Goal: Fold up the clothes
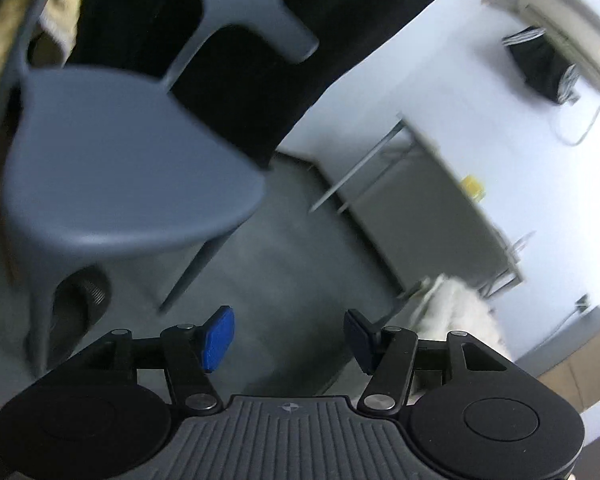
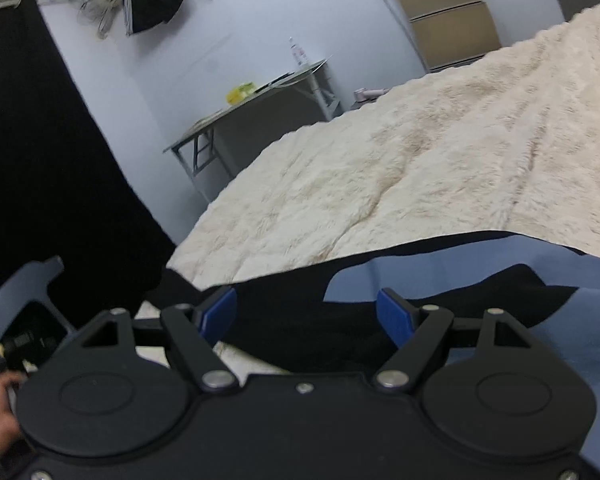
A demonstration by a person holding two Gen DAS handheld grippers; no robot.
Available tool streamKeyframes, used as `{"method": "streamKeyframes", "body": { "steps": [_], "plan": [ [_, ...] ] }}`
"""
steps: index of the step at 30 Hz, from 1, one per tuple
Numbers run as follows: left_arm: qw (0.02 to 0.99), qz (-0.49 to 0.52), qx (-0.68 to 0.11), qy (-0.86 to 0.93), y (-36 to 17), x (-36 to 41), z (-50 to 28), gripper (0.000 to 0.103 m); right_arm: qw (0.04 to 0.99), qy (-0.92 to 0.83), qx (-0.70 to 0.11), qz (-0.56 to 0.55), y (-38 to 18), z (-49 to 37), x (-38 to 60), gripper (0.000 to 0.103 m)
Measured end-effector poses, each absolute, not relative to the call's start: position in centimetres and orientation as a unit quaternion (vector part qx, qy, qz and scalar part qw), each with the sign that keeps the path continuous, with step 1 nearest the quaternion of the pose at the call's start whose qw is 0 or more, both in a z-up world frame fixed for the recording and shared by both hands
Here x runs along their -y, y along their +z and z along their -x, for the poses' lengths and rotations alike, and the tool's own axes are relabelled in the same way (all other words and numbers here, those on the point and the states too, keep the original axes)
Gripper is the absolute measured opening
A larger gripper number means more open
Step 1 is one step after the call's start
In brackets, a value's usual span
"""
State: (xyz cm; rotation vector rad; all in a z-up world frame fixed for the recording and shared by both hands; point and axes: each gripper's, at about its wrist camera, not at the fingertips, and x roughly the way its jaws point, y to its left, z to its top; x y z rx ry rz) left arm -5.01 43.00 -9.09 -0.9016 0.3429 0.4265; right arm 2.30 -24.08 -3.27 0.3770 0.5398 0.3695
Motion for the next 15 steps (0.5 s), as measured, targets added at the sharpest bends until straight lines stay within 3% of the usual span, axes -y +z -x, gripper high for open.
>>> {"method": "streamKeyframes", "body": {
  "steps": [6,10,12,13,14,15],
  "plan": [
    [0.855,0.457,-0.238,0.062,-9.7,-37.3,-7.2,0.075,0.936,0.165,-0.268,-0.157,-4.0,-3.4,23.5,0.076],
    [0.858,0.369,-0.329,0.137,-10.3,-35.0,-16.9,0.075,0.933,0.169,-0.270,-0.169,-4.4,-3.7,23.8,0.076],
    [0.847,0.378,-0.343,0.151,-10.8,-34.8,-18.6,0.062,0.932,0.170,-0.268,-0.176,-4.4,-3.8,24.0,0.076],
    [0.843,0.388,-0.345,0.140,-10.9,-34.3,-19.5,0.025,0.931,0.170,-0.267,-0.180,-4.4,-3.8,24.1,0.076],
    [0.845,0.381,-0.347,0.144,-10.8,-34.0,-19.8,0.003,0.931,0.171,-0.266,-0.184,-4.4,-3.8,24.2,0.076],
    [0.852,0.364,-0.343,0.154,-10.4,-33.6,-19.9,0.001,0.930,0.171,-0.265,-0.187,-4.4,-3.8,24.3,0.076]
  ]
}}
